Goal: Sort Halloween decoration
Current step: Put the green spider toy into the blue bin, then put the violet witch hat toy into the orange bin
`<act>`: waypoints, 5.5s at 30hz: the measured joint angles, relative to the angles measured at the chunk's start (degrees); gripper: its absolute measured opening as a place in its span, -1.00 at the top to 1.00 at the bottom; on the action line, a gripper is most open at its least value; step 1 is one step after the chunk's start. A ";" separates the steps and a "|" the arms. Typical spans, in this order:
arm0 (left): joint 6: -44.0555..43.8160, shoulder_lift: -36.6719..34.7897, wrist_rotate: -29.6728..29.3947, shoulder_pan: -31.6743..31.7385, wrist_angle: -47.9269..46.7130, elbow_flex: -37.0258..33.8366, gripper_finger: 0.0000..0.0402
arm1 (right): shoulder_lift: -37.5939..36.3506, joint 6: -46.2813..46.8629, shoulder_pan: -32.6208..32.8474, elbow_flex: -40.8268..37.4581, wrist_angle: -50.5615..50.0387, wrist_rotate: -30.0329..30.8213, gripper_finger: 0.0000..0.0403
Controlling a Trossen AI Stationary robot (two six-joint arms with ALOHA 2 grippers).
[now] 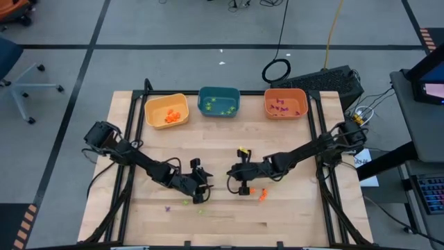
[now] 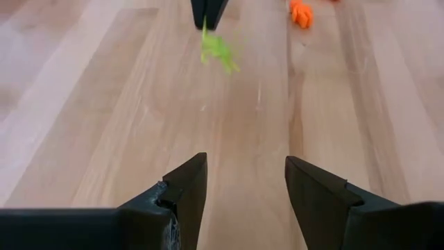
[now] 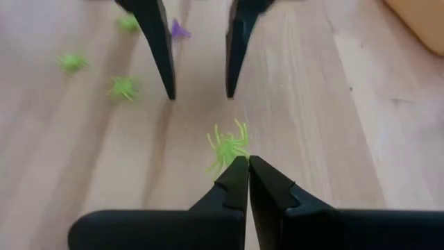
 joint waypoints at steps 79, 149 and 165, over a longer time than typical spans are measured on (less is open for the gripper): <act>9.11 -5.80 -7.47 -4.35 27.43 -11.05 0.04 | 3.23 -26.49 -4.46 -15.15 62.66 1.67 1.00; 8.95 -5.75 -6.33 -4.36 27.41 -11.02 0.04 | 1.64 -4.10 -35.88 17.98 -8.84 -3.03 0.28; 5.35 -5.72 -6.24 -4.38 26.46 -10.99 0.04 | -10.62 9.05 -4.37 17.53 -30.34 0.32 0.31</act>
